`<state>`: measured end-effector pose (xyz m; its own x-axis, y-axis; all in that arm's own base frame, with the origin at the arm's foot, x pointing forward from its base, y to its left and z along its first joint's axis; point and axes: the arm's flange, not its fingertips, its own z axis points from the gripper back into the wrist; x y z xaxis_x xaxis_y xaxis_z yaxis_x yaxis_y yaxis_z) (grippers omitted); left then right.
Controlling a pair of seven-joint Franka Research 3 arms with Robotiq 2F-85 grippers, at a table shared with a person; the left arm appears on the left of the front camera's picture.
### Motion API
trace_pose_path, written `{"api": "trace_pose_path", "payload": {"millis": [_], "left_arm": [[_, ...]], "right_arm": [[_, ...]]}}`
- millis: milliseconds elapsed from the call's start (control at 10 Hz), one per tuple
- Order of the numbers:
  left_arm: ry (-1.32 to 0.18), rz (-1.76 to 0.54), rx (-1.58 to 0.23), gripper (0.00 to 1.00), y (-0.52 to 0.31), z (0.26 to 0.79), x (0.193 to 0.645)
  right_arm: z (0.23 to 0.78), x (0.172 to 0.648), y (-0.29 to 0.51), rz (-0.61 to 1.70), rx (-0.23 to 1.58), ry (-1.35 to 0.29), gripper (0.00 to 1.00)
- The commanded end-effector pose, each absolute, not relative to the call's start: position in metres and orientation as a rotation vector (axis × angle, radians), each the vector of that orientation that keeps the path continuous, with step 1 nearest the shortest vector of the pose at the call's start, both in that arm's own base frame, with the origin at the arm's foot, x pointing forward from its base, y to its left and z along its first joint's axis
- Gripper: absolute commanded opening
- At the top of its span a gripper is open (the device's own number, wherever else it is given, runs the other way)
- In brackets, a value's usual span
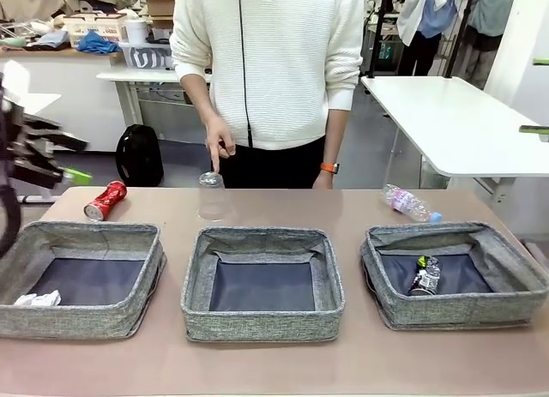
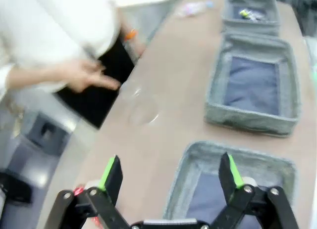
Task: Sort the waste into the appropriate baskets.
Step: Pick up the waste item pointed out by the person.
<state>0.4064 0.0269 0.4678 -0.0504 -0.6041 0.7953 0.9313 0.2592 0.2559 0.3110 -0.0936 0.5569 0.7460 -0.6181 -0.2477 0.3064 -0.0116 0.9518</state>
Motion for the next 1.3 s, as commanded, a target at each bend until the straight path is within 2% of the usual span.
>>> {"api": "trace_pose_path", "payload": {"millis": [0,100,400,500,600,900,1200], "left_arm": [[-0.896,-1.456,-0.628,1.0,0.047,0.436,0.496],[-0.864,-1.434,-0.762,1.0,0.05,0.424,0.527],[-1.136,-1.365,-0.785,1.0,0.017,0.408,0.573],[-0.907,-1.27,-0.859,1.0,-0.006,0.387,0.58],[-1.02,-1.393,-0.798,1.0,0.029,0.402,0.565],[-1.02,-1.393,-0.798,1.0,0.029,0.402,0.565],[-1.06,-1.267,-0.761,1.0,0.03,0.377,0.591]], "right_arm": [[0.558,0.314,-0.093,-0.724,1.423,-0.298,1.0],[0.558,0.314,-0.093,-0.724,1.423,-0.298,1.0],[0.558,0.314,-0.093,-0.724,1.423,-0.298,1.0],[0.558,0.314,-0.093,-0.724,1.423,-0.298,1.0],[0.558,0.314,-0.093,-0.724,1.423,-0.298,1.0],[0.558,0.314,-0.093,-0.724,1.423,-0.298,1.0],[0.558,0.314,-0.093,-0.724,1.423,-0.298,1.0]]}}
